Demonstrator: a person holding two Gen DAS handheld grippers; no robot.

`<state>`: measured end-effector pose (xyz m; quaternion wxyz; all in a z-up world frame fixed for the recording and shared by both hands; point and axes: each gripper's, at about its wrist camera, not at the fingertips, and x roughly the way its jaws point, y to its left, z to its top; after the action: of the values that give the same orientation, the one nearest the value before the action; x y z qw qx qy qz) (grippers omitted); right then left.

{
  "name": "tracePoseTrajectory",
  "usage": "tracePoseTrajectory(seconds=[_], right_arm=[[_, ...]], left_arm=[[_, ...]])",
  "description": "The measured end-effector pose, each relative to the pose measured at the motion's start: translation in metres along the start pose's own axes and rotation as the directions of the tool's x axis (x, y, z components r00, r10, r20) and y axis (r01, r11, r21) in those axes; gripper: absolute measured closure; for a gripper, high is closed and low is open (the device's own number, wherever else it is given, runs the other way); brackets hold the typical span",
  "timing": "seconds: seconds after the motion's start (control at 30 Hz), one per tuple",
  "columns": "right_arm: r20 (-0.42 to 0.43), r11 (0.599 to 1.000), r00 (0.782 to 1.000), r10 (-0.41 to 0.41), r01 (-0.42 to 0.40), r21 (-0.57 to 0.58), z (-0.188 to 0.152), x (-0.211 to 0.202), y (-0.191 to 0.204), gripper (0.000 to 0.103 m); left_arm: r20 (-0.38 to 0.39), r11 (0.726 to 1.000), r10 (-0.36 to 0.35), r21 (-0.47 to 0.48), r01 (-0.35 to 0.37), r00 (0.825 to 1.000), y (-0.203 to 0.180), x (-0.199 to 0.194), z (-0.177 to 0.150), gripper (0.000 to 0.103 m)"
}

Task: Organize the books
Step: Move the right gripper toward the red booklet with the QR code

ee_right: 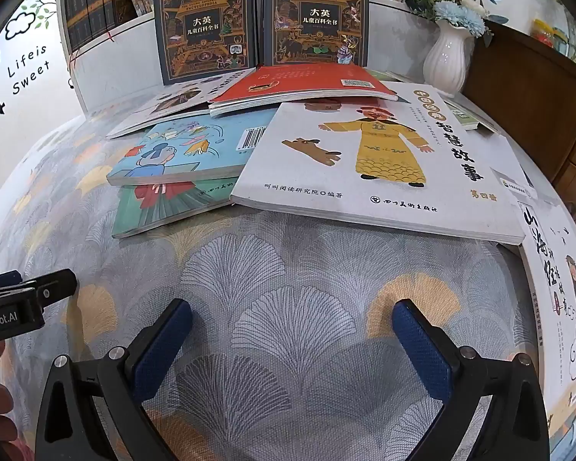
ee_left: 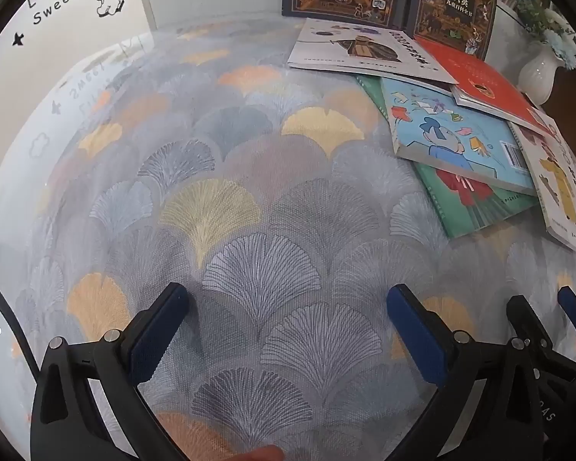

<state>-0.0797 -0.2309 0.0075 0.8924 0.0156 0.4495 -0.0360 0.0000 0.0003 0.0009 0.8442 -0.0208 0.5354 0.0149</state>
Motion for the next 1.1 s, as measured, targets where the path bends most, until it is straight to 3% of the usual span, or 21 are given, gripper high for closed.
tracePoseTrajectory(seconds=[0.27, 0.33, 0.43, 0.6, 0.97, 1.1], right_arm=[[-0.001, 1.000, 1.000, 0.004, -0.004, 0.001, 0.000, 0.000, -0.001, 0.000], [-0.018, 1.000, 1.000, 0.013, -0.013, -0.007, -0.001, -0.002, -0.001, 0.000], [-0.133, 0.999, 0.991, 0.030, -0.033, -0.021, 0.000, -0.006, 0.001, 0.000], [-0.155, 1.000, 0.988, 0.015, -0.018, -0.016, -0.004, -0.007, 0.003, 0.000], [-0.263, 1.000, 0.965, 0.010, -0.005, 0.019, 0.008, -0.005, 0.001, 0.000], [-0.194, 1.000, 0.981, 0.011, -0.006, 0.029, 0.027, -0.030, 0.001, 0.000]], left_arm=[[0.020, 1.000, 0.005, 0.023, -0.006, 1.000, -0.001, -0.004, -0.002, 0.000], [-0.006, 0.999, -0.011, 0.052, 0.011, 1.000, -0.001, -0.004, 0.000, 0.000], [-0.058, 0.994, -0.044, 0.095, 0.050, 0.997, 0.001, -0.005, 0.003, 0.000], [-0.107, 0.992, -0.031, 0.121, 0.044, 0.994, 0.001, -0.011, 0.006, 0.000], [0.048, 0.993, -0.069, 0.096, 0.064, 0.997, 0.013, -0.058, 0.033, 0.000], [0.106, 0.994, -0.076, 0.087, 0.067, 0.991, 0.022, -0.076, 0.047, 0.000]])
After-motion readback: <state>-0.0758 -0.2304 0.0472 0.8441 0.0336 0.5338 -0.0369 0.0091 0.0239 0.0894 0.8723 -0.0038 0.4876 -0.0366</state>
